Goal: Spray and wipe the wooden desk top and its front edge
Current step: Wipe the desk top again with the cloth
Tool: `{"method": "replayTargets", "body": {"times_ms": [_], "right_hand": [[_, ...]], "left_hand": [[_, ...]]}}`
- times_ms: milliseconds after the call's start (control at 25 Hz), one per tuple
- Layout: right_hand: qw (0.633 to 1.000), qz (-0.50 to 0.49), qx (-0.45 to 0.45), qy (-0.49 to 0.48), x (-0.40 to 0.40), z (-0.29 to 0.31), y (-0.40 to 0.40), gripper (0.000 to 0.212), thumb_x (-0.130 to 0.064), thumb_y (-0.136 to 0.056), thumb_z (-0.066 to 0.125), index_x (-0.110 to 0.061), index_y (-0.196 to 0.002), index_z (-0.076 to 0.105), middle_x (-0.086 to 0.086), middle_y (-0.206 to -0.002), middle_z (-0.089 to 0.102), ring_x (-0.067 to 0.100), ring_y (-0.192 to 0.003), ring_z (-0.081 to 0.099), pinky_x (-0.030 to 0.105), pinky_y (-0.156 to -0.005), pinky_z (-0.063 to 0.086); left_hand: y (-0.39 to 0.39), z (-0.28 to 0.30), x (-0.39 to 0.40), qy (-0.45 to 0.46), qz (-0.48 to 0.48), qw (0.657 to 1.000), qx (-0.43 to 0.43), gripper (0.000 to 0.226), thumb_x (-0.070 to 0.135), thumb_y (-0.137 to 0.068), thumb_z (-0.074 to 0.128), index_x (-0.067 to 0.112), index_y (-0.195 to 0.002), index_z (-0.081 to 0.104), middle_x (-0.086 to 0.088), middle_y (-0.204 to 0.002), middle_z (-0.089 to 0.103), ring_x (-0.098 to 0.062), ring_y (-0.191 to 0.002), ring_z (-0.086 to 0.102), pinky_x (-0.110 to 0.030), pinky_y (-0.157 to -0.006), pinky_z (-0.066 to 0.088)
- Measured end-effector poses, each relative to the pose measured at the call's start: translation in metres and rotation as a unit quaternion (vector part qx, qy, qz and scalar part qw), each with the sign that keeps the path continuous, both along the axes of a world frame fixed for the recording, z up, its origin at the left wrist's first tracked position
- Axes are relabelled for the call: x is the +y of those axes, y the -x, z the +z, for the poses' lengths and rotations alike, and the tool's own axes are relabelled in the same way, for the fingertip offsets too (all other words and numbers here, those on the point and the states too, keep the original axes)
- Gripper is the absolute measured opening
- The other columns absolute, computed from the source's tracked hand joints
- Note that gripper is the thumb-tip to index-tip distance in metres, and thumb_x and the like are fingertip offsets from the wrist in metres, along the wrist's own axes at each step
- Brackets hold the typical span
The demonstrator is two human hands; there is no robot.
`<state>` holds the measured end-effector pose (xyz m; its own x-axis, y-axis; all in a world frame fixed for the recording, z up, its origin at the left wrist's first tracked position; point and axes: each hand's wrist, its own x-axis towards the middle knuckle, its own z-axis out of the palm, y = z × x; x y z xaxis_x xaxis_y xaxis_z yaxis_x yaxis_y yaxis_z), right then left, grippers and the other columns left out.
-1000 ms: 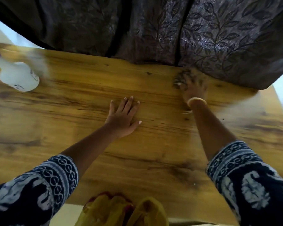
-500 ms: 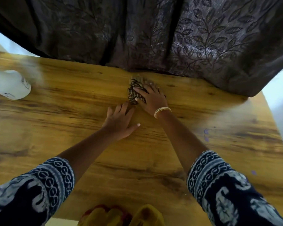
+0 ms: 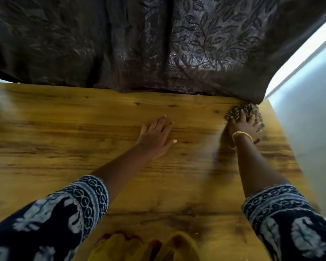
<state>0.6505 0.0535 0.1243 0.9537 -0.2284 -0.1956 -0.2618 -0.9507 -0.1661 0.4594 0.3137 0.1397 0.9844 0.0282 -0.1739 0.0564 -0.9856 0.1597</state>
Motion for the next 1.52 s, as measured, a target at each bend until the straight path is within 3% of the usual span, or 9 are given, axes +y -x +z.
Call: {"method": "replayTargets", "body": {"times_ms": [160,280,360,560,760,880,1080,1320,1520], "right_hand": [[0.980,0.198,-0.034,0.015,0.082,-0.008,0.021,0.060,-0.057,-0.096,0.031,-0.041,-0.153,0.021,0.011,-0.163,0.016,0.043,-0.148,0.013,0.057,-0.119,0.013],[0.889,0.453,-0.049,0.036,0.138,-0.011,0.049,0.054,-0.051,-0.099,0.035,-0.042,-0.151,0.027,0.005,-0.160,0.027,0.040,-0.147,0.019,0.054,-0.118,0.020],[0.866,0.497,-0.045,0.025,0.133,-0.004,0.035,0.053,-0.051,-0.099,0.037,-0.044,-0.151,0.028,0.000,-0.160,0.028,0.036,-0.148,0.019,0.053,-0.117,0.023],[0.971,0.229,-0.049,0.037,-0.003,-0.007,-0.050,0.057,-0.050,-0.098,0.040,-0.039,-0.152,0.027,0.008,-0.162,0.023,0.037,-0.146,0.023,0.051,-0.118,0.022],[0.998,-0.003,0.039,0.040,-0.037,0.006,-0.056,0.066,-0.062,-0.096,0.029,-0.038,-0.156,0.014,0.010,-0.165,0.005,0.043,-0.149,0.007,0.054,-0.119,0.005],[0.987,0.147,-0.022,0.053,0.018,0.000,-0.025,0.064,-0.061,-0.095,0.024,-0.035,-0.154,0.021,0.017,-0.161,0.019,0.047,-0.145,0.016,0.058,-0.118,0.011],[0.848,0.526,-0.051,0.027,0.047,-0.002,0.034,0.056,-0.053,-0.096,0.033,-0.044,-0.151,0.026,0.001,-0.160,0.029,0.031,-0.147,0.022,0.052,-0.119,0.022],[0.992,0.105,-0.022,0.064,-0.079,0.002,-0.071,0.065,-0.059,-0.096,0.030,-0.034,-0.155,0.023,0.013,-0.162,0.020,0.038,-0.146,0.020,0.050,-0.119,0.017],[0.983,0.172,-0.060,0.034,-0.013,0.000,-0.009,0.061,-0.052,-0.097,0.028,-0.030,-0.154,0.029,0.018,-0.160,0.023,0.043,-0.145,0.020,0.056,-0.117,0.018]], "left_hand": [[-0.010,-0.002,-0.012,-0.042,0.017,0.998,0.050,0.079,0.068,-0.092,0.021,0.024,-0.154,0.000,-0.008,-0.162,-0.009,-0.030,-0.149,-0.002,-0.063,-0.113,0.011],[-0.008,-0.007,-0.016,-0.072,0.030,0.994,0.073,0.082,0.071,-0.090,0.017,0.021,-0.154,0.001,-0.008,-0.162,-0.009,-0.029,-0.149,-0.006,-0.064,-0.112,0.012],[-0.009,-0.007,-0.015,-0.069,0.029,0.994,0.075,0.084,0.073,-0.089,0.016,0.022,-0.154,-0.002,-0.007,-0.162,-0.011,-0.029,-0.148,-0.007,-0.065,-0.112,0.011],[-0.016,-0.006,-0.011,-0.042,0.023,0.992,0.119,0.088,0.074,-0.088,0.019,0.025,-0.152,-0.016,-0.006,-0.159,-0.026,-0.030,-0.148,-0.015,-0.066,-0.113,0.005],[-0.022,-0.004,-0.011,-0.034,0.030,0.986,0.159,0.090,0.075,-0.087,0.025,0.028,-0.150,-0.020,-0.006,-0.157,-0.030,-0.031,-0.147,-0.018,-0.067,-0.113,0.004],[-0.027,0.001,-0.015,-0.046,0.037,0.982,0.177,0.088,0.072,-0.089,0.027,0.028,-0.151,-0.017,-0.006,-0.158,-0.026,-0.031,-0.147,-0.017,-0.064,-0.113,0.006],[-0.026,0.003,-0.018,-0.062,0.050,0.980,0.180,0.087,0.072,-0.090,0.027,0.030,-0.150,-0.019,-0.006,-0.158,-0.027,-0.030,-0.147,-0.015,-0.063,-0.113,0.010],[-0.030,0.004,-0.021,-0.086,0.068,0.975,0.192,0.090,0.073,-0.088,0.029,0.031,-0.149,-0.023,-0.006,-0.158,-0.028,-0.031,-0.147,-0.014,-0.064,-0.113,0.009],[-0.034,0.003,-0.022,-0.078,0.077,0.976,0.187,0.092,0.075,-0.086,0.031,0.033,-0.149,-0.023,-0.007,-0.158,-0.028,-0.033,-0.147,-0.013,-0.066,-0.113,0.009]]}}
